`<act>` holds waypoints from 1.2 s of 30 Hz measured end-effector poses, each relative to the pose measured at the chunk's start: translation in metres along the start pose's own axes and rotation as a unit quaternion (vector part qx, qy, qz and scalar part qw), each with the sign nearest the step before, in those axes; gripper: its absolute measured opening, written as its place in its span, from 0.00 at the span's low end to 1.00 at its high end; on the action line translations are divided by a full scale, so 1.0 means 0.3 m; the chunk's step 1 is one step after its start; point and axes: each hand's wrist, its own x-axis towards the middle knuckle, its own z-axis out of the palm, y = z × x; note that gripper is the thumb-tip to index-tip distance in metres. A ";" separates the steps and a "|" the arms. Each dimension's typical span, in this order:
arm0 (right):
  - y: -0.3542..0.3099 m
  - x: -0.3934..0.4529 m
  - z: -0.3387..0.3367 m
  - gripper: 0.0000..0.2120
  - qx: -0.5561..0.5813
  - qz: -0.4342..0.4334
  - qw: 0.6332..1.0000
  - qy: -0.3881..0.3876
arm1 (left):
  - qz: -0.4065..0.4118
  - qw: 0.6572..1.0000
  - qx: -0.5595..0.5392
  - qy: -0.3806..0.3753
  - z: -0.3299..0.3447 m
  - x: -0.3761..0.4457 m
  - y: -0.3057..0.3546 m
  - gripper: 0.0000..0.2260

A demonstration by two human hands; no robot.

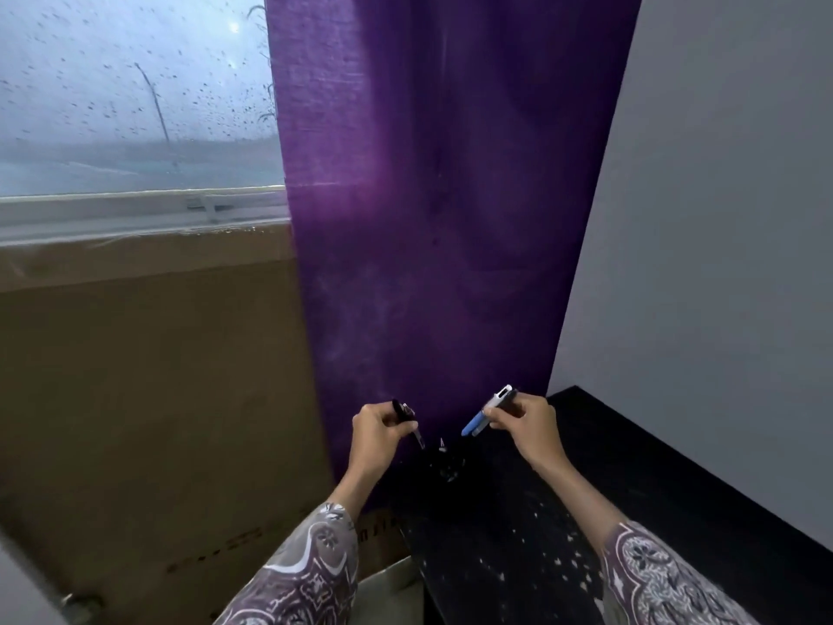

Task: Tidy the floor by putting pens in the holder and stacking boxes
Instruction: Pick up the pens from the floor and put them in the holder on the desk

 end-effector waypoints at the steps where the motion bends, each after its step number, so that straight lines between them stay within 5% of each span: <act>1: 0.017 0.026 0.009 0.03 -0.005 0.000 1.000 -0.005 | -0.006 1.000 -0.001 -0.001 0.021 0.022 -0.012 0.07; 17: 0.335 0.148 0.208 0.06 -0.118 0.050 0.981 -0.145 | -0.058 0.995 0.018 -0.081 0.227 0.225 -0.235 0.10; 22: 0.352 0.163 0.220 0.20 -0.173 0.029 0.971 -0.159 | -0.046 0.990 0.059 -0.119 0.211 0.268 -0.255 0.06; 25: 0.352 0.174 0.219 0.06 -0.161 0.031 0.973 -0.164 | -0.027 0.983 0.103 -0.149 0.203 0.295 -0.263 0.02; 36: 0.358 0.168 0.212 0.08 -0.153 -0.013 0.974 -0.169 | 0.058 0.959 0.207 -0.185 0.266 0.286 -0.278 0.10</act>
